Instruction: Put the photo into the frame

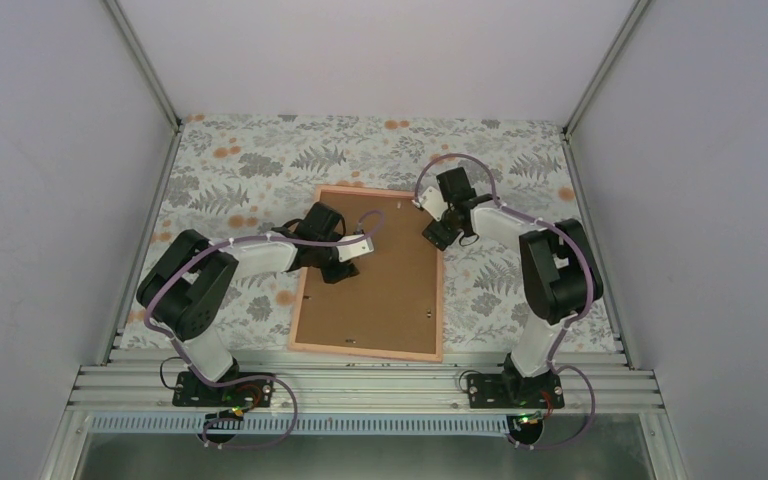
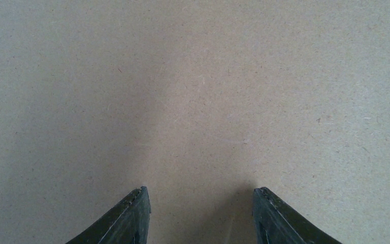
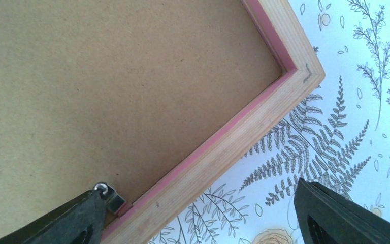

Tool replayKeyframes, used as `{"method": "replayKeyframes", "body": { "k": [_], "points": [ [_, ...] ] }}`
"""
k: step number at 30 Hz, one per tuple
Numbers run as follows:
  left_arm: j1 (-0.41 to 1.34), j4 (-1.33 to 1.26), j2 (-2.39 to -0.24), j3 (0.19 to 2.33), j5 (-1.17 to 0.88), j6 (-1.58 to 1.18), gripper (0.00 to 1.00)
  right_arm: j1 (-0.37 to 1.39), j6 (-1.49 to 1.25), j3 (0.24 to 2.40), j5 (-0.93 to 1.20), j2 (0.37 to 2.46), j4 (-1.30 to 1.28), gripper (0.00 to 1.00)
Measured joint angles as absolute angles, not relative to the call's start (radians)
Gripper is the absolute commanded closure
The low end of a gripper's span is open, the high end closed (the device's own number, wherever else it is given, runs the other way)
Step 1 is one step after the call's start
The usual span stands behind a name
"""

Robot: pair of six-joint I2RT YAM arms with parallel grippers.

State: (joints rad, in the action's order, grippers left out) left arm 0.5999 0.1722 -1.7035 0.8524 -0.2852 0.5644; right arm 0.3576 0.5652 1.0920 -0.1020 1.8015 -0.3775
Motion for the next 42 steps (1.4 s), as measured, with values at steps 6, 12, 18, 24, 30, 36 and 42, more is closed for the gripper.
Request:
{"method": "replayKeyframes", "body": {
  "k": [6,12,18,24,30,36,42],
  "points": [
    [0.601,0.167,-1.705,0.852,-0.285,0.564,0.49,0.357,0.590,1.084,-0.120,1.793,-0.374,0.09],
    [0.603,0.166,-1.707,0.854,-0.292,0.558,0.49,0.345,0.603,1.115,-0.053,1.786,-0.475,0.09],
    [0.603,0.200,-1.706,0.870,-0.297,0.548,0.49,0.339,0.609,1.163,0.102,1.708,-0.622,0.09],
    [0.633,0.242,-1.664,0.871,-0.316,0.542,0.53,0.327,0.594,1.176,0.190,1.679,-0.682,0.16],
    [0.781,0.211,-1.620,0.874,-0.328,0.542,0.57,0.277,0.534,1.124,0.269,1.635,-0.732,0.17],
    [0.945,0.145,-1.718,0.930,-0.318,0.542,0.62,0.266,0.490,0.977,0.279,1.547,-0.739,0.20],
    [1.048,0.056,-1.838,0.968,-0.299,0.546,0.68,0.260,0.461,0.952,0.275,1.574,-0.731,0.23]
  ]
}}
